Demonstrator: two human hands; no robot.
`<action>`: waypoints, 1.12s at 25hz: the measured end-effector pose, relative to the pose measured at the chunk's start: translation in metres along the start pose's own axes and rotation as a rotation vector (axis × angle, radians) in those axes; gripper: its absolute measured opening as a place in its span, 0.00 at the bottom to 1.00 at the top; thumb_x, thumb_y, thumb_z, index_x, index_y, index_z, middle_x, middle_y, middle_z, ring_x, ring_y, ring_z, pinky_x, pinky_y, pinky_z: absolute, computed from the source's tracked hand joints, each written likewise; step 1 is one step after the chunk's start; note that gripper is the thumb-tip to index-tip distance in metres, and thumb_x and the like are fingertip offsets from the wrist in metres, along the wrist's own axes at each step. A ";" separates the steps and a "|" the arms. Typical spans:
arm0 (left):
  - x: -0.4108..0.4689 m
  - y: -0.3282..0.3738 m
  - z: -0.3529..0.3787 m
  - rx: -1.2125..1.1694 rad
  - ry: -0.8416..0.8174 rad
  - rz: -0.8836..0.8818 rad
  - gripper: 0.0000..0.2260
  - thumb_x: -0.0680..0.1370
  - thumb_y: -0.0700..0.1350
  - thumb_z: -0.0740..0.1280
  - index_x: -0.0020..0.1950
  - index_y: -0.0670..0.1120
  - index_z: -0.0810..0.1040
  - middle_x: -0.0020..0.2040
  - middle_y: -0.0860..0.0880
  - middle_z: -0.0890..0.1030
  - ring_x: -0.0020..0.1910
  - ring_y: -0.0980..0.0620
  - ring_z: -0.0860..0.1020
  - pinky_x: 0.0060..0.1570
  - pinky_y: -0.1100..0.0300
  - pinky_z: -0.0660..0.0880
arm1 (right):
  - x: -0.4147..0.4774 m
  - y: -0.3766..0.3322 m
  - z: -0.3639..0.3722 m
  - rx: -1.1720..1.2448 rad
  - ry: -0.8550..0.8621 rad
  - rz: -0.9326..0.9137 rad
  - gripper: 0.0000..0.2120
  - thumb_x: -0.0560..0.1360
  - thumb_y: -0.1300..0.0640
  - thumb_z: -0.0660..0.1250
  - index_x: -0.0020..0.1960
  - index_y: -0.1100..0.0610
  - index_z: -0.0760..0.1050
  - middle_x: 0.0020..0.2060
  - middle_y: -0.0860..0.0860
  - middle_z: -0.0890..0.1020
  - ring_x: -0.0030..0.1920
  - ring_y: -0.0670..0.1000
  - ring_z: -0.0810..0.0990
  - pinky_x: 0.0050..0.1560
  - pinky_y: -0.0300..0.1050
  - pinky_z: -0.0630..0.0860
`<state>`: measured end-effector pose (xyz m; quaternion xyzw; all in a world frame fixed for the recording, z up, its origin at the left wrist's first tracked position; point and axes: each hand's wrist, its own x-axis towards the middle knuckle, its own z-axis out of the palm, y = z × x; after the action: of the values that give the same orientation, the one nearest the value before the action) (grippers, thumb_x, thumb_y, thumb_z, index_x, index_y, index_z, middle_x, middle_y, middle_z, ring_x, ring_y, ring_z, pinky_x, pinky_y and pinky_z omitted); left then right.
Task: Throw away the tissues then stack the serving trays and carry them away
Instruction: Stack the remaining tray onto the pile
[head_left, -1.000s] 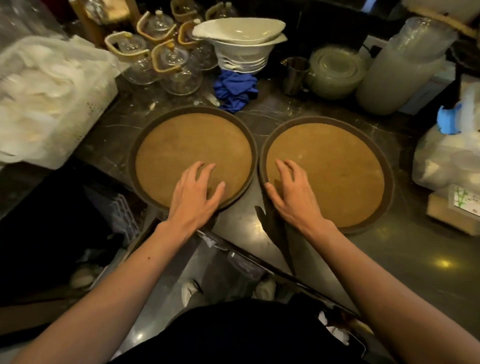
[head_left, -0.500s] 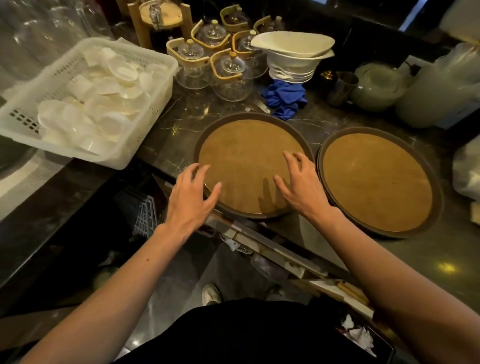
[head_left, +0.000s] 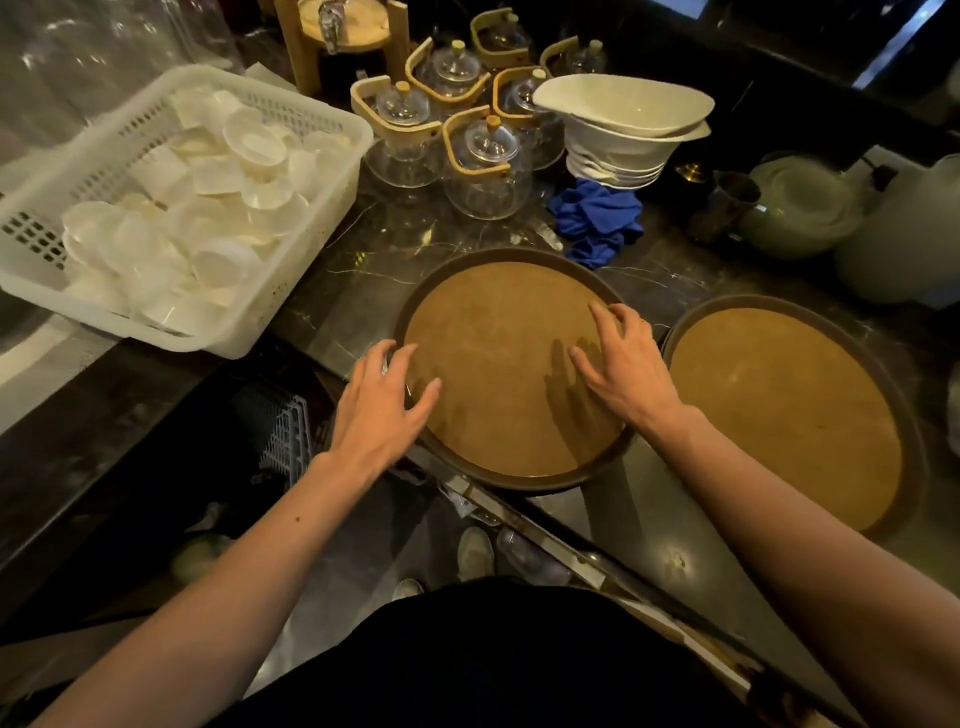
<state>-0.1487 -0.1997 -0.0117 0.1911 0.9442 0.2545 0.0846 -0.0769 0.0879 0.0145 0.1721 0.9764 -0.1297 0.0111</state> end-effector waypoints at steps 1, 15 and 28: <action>0.006 0.001 0.004 0.015 -0.013 -0.031 0.27 0.79 0.61 0.61 0.75 0.49 0.66 0.75 0.42 0.65 0.72 0.41 0.65 0.67 0.43 0.69 | 0.012 0.007 0.000 -0.005 -0.021 -0.006 0.32 0.79 0.42 0.61 0.77 0.53 0.56 0.74 0.61 0.62 0.72 0.63 0.64 0.70 0.59 0.67; 0.010 0.023 0.036 0.004 -0.042 -0.274 0.31 0.76 0.62 0.67 0.74 0.50 0.63 0.78 0.38 0.53 0.74 0.34 0.57 0.68 0.38 0.65 | 0.071 0.083 0.005 -0.059 -0.258 0.012 0.35 0.75 0.36 0.63 0.76 0.48 0.58 0.66 0.59 0.69 0.63 0.61 0.72 0.57 0.59 0.77; 0.017 0.012 0.022 -0.210 -0.029 -0.338 0.40 0.69 0.59 0.76 0.76 0.54 0.61 0.75 0.40 0.56 0.74 0.38 0.56 0.70 0.41 0.62 | 0.055 0.068 0.006 0.237 -0.273 0.076 0.42 0.71 0.38 0.71 0.78 0.52 0.57 0.66 0.57 0.66 0.63 0.57 0.72 0.61 0.52 0.73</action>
<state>-0.1546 -0.1738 -0.0255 0.0234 0.9299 0.3309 0.1590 -0.1054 0.1660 -0.0122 0.1898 0.9365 -0.2655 0.1280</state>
